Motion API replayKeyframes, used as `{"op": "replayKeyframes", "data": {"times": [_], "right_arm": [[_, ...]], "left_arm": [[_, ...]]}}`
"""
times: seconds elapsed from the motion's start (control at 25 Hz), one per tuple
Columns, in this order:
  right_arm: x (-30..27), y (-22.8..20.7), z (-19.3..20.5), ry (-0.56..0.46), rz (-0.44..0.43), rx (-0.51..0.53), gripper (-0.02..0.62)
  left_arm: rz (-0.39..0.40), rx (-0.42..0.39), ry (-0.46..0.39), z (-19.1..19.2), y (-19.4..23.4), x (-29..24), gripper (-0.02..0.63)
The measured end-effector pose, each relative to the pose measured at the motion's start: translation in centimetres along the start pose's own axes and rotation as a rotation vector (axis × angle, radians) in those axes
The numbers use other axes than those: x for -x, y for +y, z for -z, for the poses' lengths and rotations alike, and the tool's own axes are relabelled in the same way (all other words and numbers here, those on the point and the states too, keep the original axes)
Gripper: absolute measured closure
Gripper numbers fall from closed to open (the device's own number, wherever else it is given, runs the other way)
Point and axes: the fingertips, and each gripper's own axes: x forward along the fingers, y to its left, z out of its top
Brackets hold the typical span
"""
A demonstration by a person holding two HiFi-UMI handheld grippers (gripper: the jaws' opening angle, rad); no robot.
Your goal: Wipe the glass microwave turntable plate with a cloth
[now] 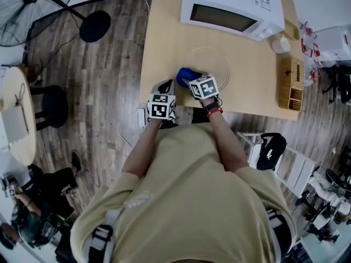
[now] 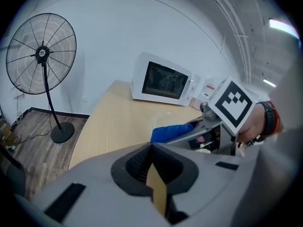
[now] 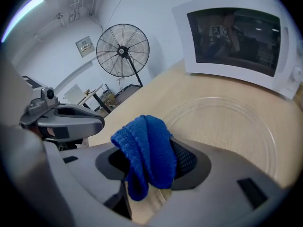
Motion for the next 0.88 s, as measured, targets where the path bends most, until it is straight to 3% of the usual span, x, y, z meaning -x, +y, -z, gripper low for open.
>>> {"op": "replayKeyframes", "data": {"times": [0.32,0.88], "right_arm": [[0.6,-0.6,0.8,0.033,0.013,0.038,0.37],[2.6,-3.1,2.3,0.011,0.076,0.007,0.37]], "left_arm": [[0.034,-0.024,0.007,-0.2,-1.7,-0.7,0.587],[0.061,-0.04,0.024,0.1,-3.6,-1.4,0.587]]}}
